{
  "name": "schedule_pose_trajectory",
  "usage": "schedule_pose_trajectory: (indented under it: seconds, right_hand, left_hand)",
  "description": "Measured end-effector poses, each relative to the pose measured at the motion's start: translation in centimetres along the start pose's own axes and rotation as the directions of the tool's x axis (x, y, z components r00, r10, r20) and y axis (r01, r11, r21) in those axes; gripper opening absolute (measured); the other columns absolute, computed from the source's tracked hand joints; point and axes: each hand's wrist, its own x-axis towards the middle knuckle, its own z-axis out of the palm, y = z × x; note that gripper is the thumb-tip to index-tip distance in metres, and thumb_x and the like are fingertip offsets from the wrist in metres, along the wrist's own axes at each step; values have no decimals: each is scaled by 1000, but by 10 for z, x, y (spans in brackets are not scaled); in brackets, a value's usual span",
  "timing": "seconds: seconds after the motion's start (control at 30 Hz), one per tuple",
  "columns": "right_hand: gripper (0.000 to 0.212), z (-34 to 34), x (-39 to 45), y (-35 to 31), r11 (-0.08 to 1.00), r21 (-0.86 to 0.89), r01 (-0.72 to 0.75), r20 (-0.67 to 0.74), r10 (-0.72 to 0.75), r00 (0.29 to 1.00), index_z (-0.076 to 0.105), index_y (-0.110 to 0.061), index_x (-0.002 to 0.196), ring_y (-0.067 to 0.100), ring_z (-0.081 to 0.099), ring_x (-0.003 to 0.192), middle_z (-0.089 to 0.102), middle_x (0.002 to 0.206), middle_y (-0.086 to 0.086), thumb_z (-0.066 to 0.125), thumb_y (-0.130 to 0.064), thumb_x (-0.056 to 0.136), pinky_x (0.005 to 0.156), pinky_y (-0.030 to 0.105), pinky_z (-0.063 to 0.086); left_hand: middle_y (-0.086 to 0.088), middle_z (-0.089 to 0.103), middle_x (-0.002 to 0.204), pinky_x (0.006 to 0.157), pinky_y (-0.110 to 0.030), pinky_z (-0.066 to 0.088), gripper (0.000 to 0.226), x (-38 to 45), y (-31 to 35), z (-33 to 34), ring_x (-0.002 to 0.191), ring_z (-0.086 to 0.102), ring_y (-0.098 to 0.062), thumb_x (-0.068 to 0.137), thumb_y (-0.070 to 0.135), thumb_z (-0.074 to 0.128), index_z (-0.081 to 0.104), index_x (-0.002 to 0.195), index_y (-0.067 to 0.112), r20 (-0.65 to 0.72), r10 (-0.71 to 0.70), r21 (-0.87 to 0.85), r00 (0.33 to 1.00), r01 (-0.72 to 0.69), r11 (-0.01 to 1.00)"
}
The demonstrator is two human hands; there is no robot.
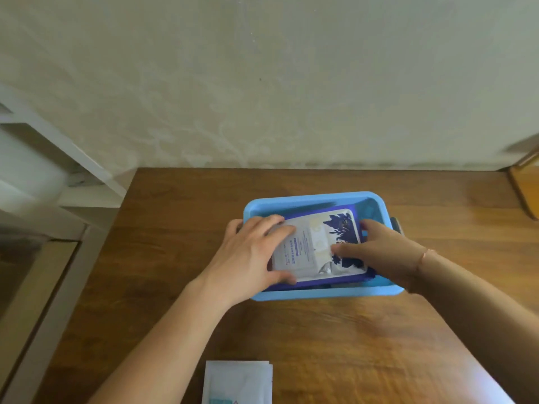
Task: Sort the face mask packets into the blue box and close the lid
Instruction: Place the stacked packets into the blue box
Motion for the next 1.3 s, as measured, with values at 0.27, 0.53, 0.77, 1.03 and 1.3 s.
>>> schedule_pose_trajectory:
  seconds: [0.27, 0.53, 0.77, 1.03, 1.3]
  right_hand:
    - [79, -18, -11, -5, 359, -778, 516, 174, -666, 726, 49, -17, 139, 28, 47, 130, 49, 141, 8, 82, -40, 71, 103, 35, 42]
    - [95, -5, 10, 5, 349, -786, 510, 314, -486, 816, 5, -33, 154, 11, 1, 148, 1, 161, -12, 61, -61, 83, 118, 27, 12]
    - [92, -5, 7, 9, 323, -795, 513, 273, -564, 779, 16, -28, 154, 15, 4, 150, 9, 162, -5, 59, -64, 81, 118, 31, 10]
    - [42, 86, -110, 77, 779, 442, 445, -283, -350, 893, 69, -10, 97, 18, 73, 83, 76, 92, 7, 80, -42, 73, 75, 26, 57]
    - [24, 200, -98, 133, 768, 409, -492, 330, 378, 865, 69, -3, 105, 28, 70, 94, 74, 94, 14, 73, -10, 83, 73, 35, 54]
  left_hand:
    - [8, 8, 163, 117, -57, -13, 95, 8, -8, -12, 149, 3, -12, 75, 67, 67, 17, 152, 42, 162, 27, 46, 986, -35, 998]
    - [7, 4, 163, 120, -46, -5, 98, 10, -12, -12, 149, 5, -12, 76, 63, 70, 13, 152, 40, 198, 42, 63, 979, -56, 996]
    - [11, -10, 164, 120, -53, -9, 93, -2, -19, -15, 150, -13, -10, 84, 70, 53, 1, 154, 39, 212, 102, 118, 972, -129, 985]
    - [5, 68, 98, 71, -17, 54, 18, -141, -13, 53, 87, 63, -7, 89, 24, 67, 68, 105, 16, -512, -397, -492, 761, 119, 862]
    - [18, 56, 119, 79, -18, 47, 52, -235, 30, 142, 101, 58, -8, 79, 37, 79, 51, 123, 37, 239, -756, -617, 609, 697, 366]
